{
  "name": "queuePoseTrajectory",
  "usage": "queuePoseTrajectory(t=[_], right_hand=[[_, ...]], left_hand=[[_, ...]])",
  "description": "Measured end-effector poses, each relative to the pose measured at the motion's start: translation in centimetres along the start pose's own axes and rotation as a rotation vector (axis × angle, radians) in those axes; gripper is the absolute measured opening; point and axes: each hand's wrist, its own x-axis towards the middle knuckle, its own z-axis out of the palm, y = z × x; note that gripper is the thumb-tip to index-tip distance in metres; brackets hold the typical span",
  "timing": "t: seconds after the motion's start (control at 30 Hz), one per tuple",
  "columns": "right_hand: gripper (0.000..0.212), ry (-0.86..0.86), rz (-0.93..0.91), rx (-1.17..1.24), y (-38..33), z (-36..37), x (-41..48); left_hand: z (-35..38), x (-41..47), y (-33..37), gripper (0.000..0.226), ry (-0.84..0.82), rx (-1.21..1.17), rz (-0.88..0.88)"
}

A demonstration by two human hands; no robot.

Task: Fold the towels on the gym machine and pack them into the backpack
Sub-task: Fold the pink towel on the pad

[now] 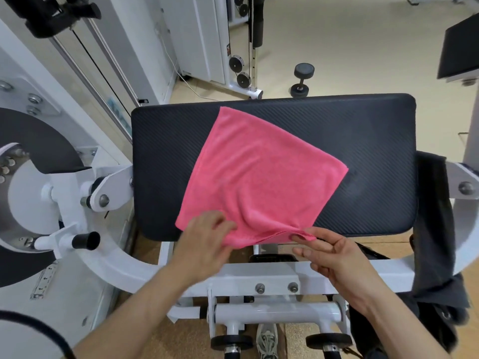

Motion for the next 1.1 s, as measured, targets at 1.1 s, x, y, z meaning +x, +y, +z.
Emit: queuePoseTrajectory(t=[1.1], right_hand=[[0.012,0.607,-0.507,-0.666,-2.7,-1.5,8.5]], left_hand=[[-7.5,13.9,-5.5,0.018,-0.05,-0.128,-0.314]])
